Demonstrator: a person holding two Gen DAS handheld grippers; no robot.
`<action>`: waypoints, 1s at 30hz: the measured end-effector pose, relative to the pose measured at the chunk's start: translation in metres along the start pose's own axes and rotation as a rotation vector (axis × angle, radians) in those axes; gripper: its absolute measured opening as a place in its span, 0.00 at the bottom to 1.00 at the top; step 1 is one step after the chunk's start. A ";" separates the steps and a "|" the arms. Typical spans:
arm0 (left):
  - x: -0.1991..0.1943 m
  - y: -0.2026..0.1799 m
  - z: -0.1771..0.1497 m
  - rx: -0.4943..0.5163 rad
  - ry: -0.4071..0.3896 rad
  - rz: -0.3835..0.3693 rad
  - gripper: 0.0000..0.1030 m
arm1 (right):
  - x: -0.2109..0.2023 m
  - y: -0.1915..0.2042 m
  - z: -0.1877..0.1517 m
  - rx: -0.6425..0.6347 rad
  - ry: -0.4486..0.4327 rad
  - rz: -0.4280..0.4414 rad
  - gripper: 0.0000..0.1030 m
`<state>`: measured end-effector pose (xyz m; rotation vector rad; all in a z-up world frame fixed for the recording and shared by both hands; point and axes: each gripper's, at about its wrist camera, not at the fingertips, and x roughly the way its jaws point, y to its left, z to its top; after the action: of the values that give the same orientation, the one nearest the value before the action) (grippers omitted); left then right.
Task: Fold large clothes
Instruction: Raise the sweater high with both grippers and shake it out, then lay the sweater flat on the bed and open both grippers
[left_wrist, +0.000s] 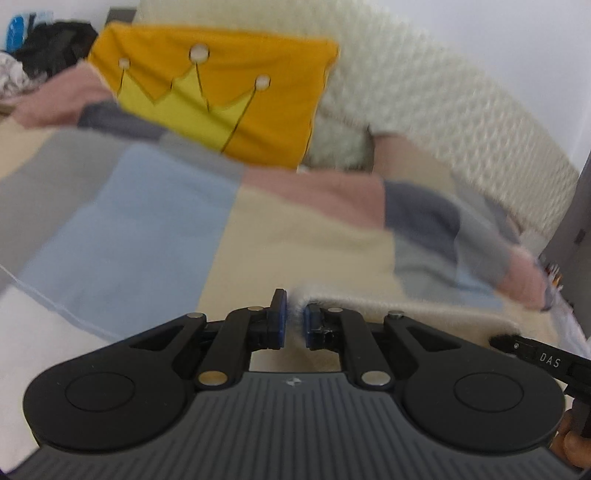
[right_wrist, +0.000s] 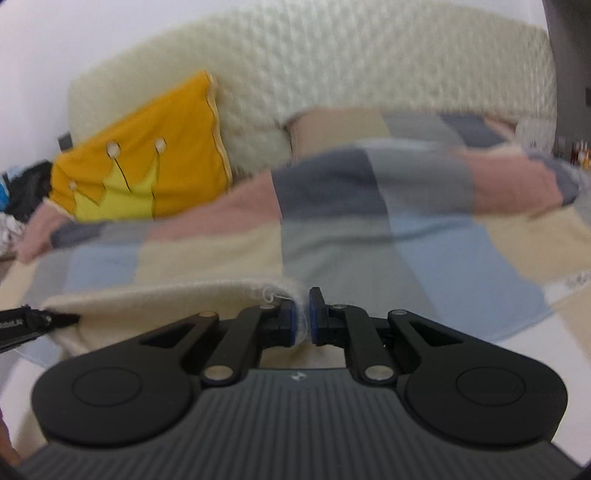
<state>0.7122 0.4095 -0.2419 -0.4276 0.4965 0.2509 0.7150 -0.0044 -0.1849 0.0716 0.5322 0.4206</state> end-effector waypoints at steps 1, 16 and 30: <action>0.006 0.001 -0.005 -0.002 0.023 0.005 0.12 | 0.007 -0.004 -0.006 0.011 0.018 0.003 0.10; -0.015 -0.010 -0.003 0.052 0.175 -0.119 0.83 | 0.040 -0.015 -0.021 0.068 0.135 0.036 0.33; -0.127 -0.033 0.006 0.043 0.148 -0.099 0.84 | -0.065 0.001 -0.013 0.035 0.105 0.153 0.79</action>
<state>0.6173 0.3670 -0.1615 -0.4292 0.6228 0.1137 0.6570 -0.0304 -0.1649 0.1248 0.6403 0.5664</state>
